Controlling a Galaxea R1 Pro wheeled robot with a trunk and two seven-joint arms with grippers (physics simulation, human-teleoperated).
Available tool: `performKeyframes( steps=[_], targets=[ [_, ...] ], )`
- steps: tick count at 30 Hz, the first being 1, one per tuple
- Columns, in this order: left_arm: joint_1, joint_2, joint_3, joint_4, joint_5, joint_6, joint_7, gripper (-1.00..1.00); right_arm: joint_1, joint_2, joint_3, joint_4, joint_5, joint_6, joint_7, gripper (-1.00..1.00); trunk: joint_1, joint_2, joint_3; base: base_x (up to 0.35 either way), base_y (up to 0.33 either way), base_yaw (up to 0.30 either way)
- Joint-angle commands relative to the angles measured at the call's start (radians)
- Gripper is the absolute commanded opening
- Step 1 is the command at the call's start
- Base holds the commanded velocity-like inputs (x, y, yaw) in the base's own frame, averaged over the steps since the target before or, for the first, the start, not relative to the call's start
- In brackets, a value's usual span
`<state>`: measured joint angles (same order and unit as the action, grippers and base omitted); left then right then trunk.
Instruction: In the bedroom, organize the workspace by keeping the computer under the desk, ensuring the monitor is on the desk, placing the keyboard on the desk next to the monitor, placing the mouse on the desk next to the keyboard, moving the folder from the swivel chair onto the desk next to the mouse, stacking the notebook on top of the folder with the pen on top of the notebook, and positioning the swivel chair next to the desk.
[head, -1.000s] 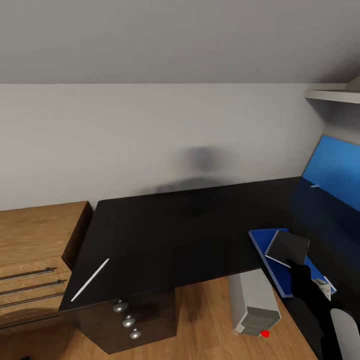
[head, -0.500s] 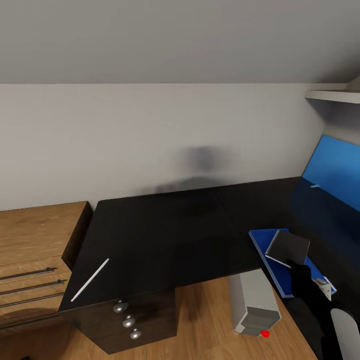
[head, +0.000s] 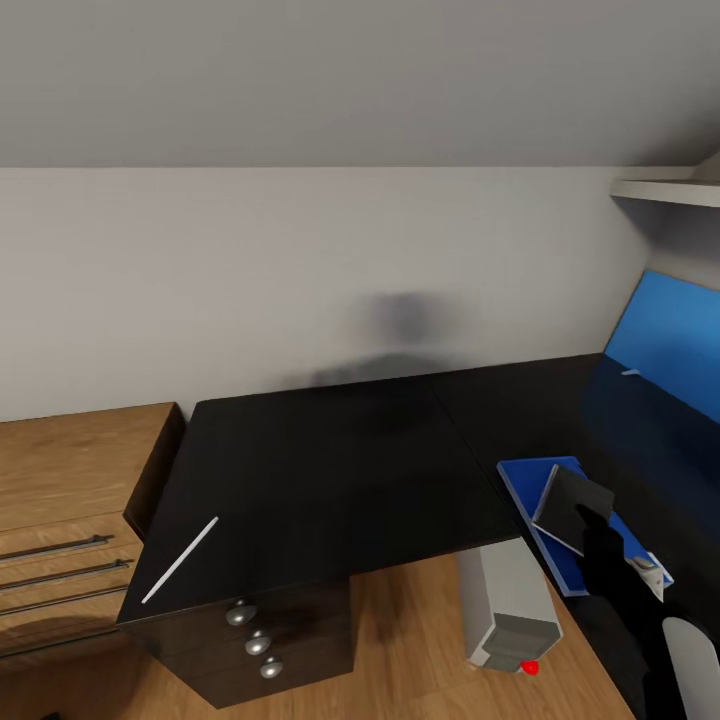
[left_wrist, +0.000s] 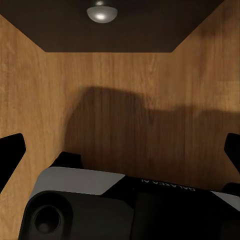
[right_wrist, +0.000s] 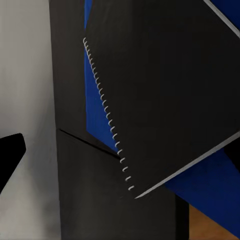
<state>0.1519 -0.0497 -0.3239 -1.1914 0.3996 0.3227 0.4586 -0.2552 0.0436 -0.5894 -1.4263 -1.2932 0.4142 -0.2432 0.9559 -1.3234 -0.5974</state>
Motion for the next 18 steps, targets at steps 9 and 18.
performKeyframes(
  steps=[9,18],
  targets=[
    [0.000,0.001,-0.001,-0.002,0.008,0.003,0.006,1.00,-0.001,0.001,-0.003,-0.002,-0.010,0.005,-0.008,1.00,0.000,-0.001,-0.001,-0.127,-0.054,0.000],
    [0.000,0.001,-0.001,-0.002,0.008,0.003,0.006,1.00,-0.001,0.001,0.000,0.000,-0.009,0.005,-0.008,1.00,0.000,-0.001,-0.001,-0.032,-0.012,0.000]
  ],
)
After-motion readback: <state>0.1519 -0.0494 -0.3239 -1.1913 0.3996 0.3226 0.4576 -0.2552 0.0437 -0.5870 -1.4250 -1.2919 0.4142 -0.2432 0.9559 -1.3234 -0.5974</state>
